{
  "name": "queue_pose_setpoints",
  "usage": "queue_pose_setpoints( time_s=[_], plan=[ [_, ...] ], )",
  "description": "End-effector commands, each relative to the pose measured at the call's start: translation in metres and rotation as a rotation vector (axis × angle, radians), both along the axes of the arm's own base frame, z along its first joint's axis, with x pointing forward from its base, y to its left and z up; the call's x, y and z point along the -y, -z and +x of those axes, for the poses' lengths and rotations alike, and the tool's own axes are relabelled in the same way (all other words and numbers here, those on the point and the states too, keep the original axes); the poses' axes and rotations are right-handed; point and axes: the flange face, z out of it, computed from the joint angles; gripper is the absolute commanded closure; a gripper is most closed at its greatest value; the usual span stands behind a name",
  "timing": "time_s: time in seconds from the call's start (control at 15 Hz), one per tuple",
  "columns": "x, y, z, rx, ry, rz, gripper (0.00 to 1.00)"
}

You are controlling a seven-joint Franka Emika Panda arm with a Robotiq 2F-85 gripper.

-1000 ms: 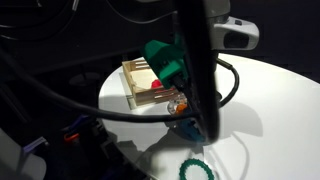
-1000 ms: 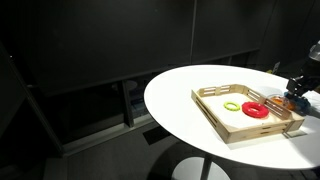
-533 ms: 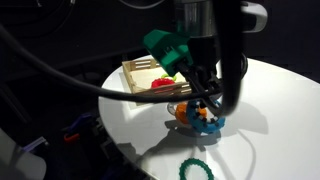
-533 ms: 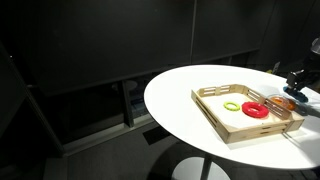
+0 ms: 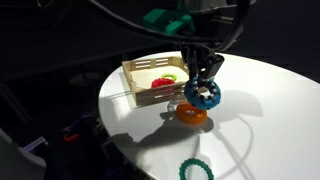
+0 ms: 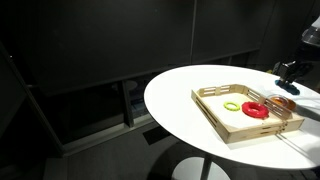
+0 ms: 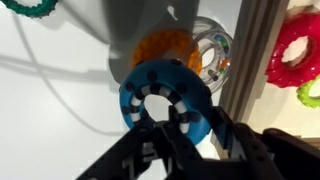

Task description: Put the blue and black and white rings in the box

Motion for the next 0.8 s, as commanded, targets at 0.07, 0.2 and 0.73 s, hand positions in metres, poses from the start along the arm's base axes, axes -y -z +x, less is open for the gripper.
queue_pose_setpoints(
  time_s=[0.07,0.2,0.73],
  plan=[
    [-0.035,-0.022,0.029,-0.01,-0.04,0.01,0.87],
    [-0.055,-0.026,0.04,-0.015,-0.069,0.016,0.87],
    [-0.089,-0.024,0.045,-0.023,-0.14,0.007,0.62]
  ],
)
